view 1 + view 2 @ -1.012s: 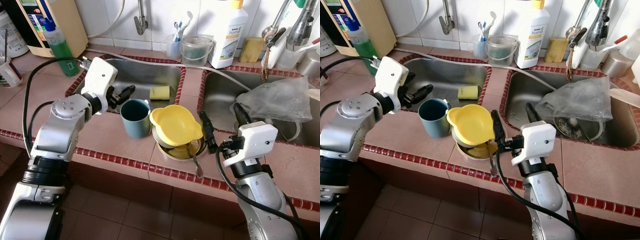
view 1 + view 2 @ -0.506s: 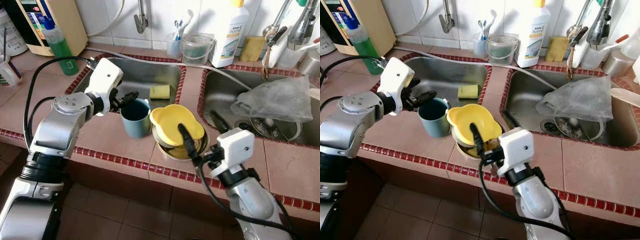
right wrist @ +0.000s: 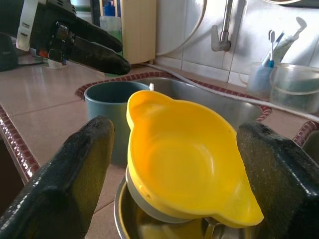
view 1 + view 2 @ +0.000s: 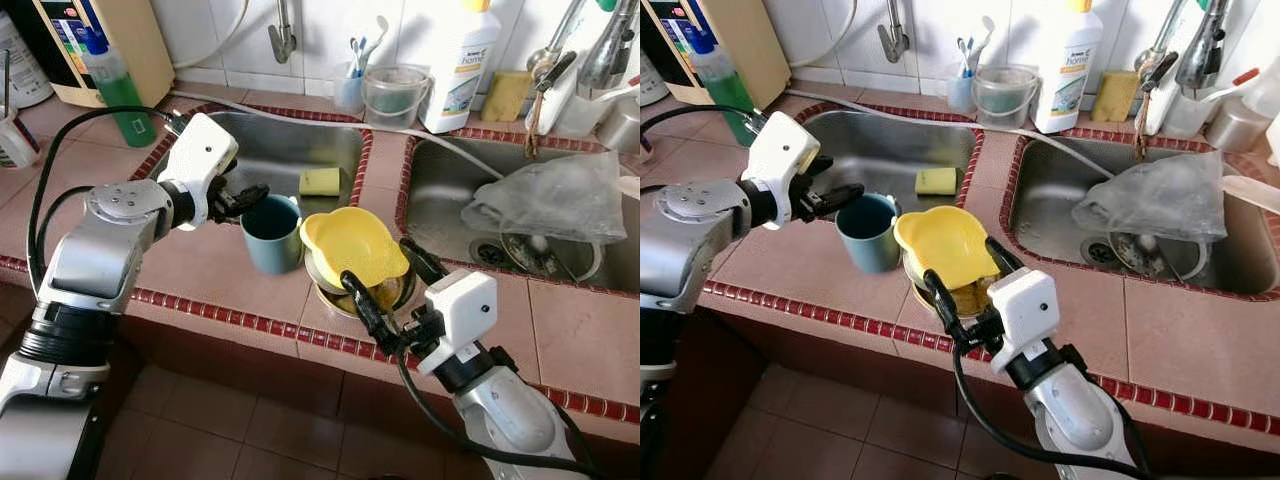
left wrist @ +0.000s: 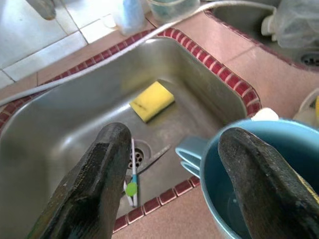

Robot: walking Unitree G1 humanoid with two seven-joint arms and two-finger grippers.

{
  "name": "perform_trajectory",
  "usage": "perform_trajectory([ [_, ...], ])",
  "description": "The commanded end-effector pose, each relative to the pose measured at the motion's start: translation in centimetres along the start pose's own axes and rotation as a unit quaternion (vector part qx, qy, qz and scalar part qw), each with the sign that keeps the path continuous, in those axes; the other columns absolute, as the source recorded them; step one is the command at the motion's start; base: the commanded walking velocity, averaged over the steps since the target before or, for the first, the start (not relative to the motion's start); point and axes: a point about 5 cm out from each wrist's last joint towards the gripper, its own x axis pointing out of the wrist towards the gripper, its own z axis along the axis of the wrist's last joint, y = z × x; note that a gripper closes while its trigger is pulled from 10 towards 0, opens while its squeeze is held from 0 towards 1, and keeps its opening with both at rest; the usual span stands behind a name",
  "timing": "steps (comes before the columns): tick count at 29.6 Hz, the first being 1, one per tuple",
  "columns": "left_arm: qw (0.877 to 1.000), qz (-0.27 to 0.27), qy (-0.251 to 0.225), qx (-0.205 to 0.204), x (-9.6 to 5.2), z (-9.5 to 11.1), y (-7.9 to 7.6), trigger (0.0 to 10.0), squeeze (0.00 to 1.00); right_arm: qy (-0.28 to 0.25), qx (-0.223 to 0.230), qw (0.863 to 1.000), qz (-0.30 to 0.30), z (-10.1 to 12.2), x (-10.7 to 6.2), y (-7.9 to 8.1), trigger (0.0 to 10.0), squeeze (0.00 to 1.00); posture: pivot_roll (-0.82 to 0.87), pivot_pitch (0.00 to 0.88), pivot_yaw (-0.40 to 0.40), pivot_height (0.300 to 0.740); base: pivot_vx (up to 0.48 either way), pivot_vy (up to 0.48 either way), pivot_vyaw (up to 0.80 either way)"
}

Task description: Kitchen organization

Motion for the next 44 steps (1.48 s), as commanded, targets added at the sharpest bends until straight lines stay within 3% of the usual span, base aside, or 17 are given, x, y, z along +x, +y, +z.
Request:
perform_trajectory([
  [1,1.000,-0.010,0.005,0.009,-0.1,0.1,-0.3,10.0,0.00,-0.004,0.002,1.000,0.008,0.3,-0.1,0.2,10.0,0.00,-0.16,0.133,0.060,0.740,0.000,0.000,0.00],
  [11,0.998,-0.060,0.016,0.004,0.5,0.1,-2.1,10.0,0.00,-0.003,0.003,1.000,0.007,0.5,0.0,0.3,10.0,0.00,-0.16,0.142,0.076,0.740,0.000,0.000,0.00],
  [18,0.997,-0.071,0.029,0.001,0.9,-0.1,-2.4,10.0,0.00,-0.002,0.004,1.000,0.000,0.5,-0.1,0.3,10.0,0.00,-0.16,0.149,0.084,0.740,0.000,0.000,0.00],
  [33,0.996,-0.071,0.051,-0.008,1.0,-0.6,-2.4,10.0,0.00,-0.002,0.005,1.000,-0.007,0.5,-0.2,0.4,10.0,0.00,-0.16,0.154,0.093,0.740,0.000,0.000,0.00],
  [44,0.999,-0.025,0.033,-0.024,1.1,0.2,-1.2,10.0,0.00,-0.004,0.004,1.000,-0.007,0.5,-0.1,0.4,10.0,0.00,-0.16,0.143,0.087,0.740,0.000,0.000,0.00],
])
